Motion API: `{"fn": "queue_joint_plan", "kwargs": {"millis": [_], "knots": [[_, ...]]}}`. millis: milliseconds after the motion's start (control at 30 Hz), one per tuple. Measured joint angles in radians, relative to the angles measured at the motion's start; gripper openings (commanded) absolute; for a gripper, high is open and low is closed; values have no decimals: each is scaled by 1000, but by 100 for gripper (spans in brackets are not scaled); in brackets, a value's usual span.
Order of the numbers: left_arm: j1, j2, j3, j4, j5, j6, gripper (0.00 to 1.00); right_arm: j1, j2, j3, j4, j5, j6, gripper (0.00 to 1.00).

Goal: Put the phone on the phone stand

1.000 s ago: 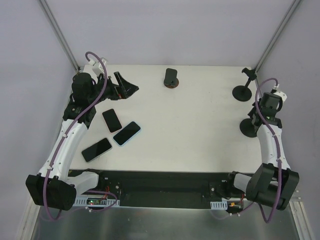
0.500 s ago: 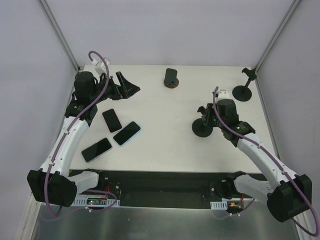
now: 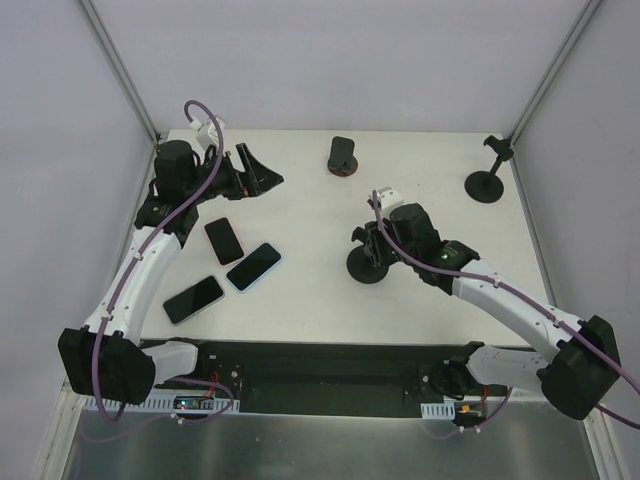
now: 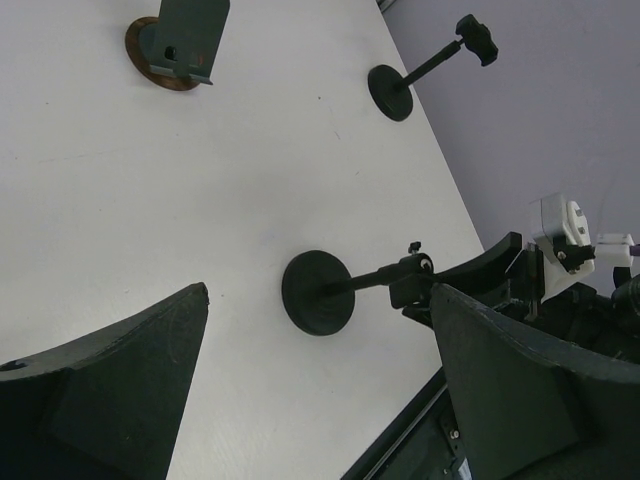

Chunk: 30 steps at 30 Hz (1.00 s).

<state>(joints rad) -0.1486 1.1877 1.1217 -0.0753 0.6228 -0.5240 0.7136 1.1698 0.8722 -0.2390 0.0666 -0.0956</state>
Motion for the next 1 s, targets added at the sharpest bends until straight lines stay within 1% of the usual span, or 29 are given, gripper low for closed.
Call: {"fn": "queue_joint_plan", "kwargs": {"millis": [33, 100, 167, 200, 233, 300, 333, 433, 500, 633, 667, 767, 833, 900, 1000], "knots": [[0, 5, 2, 0, 3, 0, 90, 1, -1, 0, -6, 5, -13, 50], [0, 19, 4, 0, 8, -1, 92, 4, -1, -2, -37, 22, -36, 55], [0, 38, 7, -2, 10, 0, 99, 5, -8, -3, -71, 48, -65, 62], [0, 50, 12, -10, 8, 0, 99, 4, -16, -3, -88, 65, -79, 64], [0, 65, 23, -26, 6, 1, 99, 4, -27, -3, -101, 81, -91, 69], [0, 103, 55, -62, 0, 8, 99, 4, -55, -3, -122, 107, -111, 76], [0, 127, 80, -89, -3, 13, 99, 4, -69, -3, -130, 113, -117, 82], [0, 209, 148, -156, -22, 42, 98, 4, -130, -3, -149, 93, -127, 92], [-1, 255, 178, -201, -39, 67, 99, 4, -177, -10, -145, 58, -122, 95], [-21, 330, 237, -320, -124, 146, 99, 4, -283, -52, -132, -3, -101, 95], [-36, 343, 251, -354, -165, 171, 99, 4, -300, -63, -131, -8, -93, 95], [-108, 377, 300, -439, -288, 241, 99, 4, -342, -108, -126, -11, -55, 95], [-171, 404, 340, -495, -377, 285, 99, 4, -358, -138, -127, -11, -35, 97], [-228, 437, 367, -542, -436, 319, 99, 4, -384, -163, -144, -11, -21, 100], [-272, 492, 369, -605, -451, 358, 99, 4, -451, -189, -166, -16, -15, 100]]}}
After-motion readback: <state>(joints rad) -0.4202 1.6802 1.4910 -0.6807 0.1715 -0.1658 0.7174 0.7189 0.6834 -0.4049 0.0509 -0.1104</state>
